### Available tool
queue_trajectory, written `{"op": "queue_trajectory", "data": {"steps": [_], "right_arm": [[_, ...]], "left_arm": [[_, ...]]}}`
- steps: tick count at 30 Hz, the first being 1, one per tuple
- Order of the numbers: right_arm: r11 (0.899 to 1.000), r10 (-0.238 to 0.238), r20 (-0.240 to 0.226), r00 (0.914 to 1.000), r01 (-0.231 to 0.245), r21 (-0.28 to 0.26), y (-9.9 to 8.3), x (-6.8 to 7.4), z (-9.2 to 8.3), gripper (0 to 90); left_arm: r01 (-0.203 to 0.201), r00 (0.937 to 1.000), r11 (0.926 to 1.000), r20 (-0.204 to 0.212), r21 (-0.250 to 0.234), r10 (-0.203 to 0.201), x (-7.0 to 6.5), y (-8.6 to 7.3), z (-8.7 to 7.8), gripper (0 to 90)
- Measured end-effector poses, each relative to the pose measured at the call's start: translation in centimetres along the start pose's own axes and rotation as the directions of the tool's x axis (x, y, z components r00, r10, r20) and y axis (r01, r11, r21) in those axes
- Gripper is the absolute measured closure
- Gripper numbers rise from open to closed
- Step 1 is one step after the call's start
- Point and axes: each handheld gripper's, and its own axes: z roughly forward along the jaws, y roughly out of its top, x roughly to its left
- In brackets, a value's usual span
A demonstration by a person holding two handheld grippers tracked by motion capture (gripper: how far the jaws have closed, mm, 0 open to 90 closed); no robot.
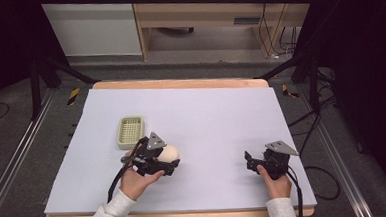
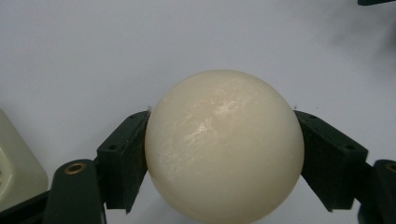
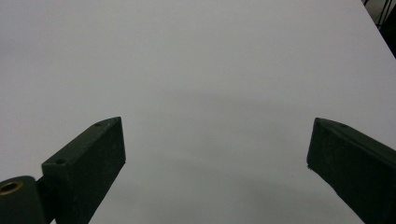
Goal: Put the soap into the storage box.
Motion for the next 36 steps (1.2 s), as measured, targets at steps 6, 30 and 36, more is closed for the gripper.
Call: {"op": "queue_trajectory", "data": {"steps": [6, 30, 36], "right_arm": [[1.000, 0.001, -0.001, 1.0000, -0.001, -0.002, 0.0, 0.0, 0.0, 4.8], [1.000, -0.007, -0.004, 1.0000, 0.007, 0.001, -0.1, 0.1, 0.0, 4.7], [1.000, -0.006, -0.002, 1.0000, 0.006, 0.001, -0.1, 0.1, 0.1, 4.7]], "left_arm": [[0.014, 0.9998, 0.9999, -0.010, -0.006, -0.014, 0.7, 0.0, -0.5, 23.7], [0.064, 0.9951, 0.9975, -0.074, -0.029, -0.066, 3.9, -0.1, -2.0, 23.8], [0.079, 0.9929, 0.9960, -0.086, -0.042, -0.083, 4.5, 0.1, -2.3, 23.7]]}}
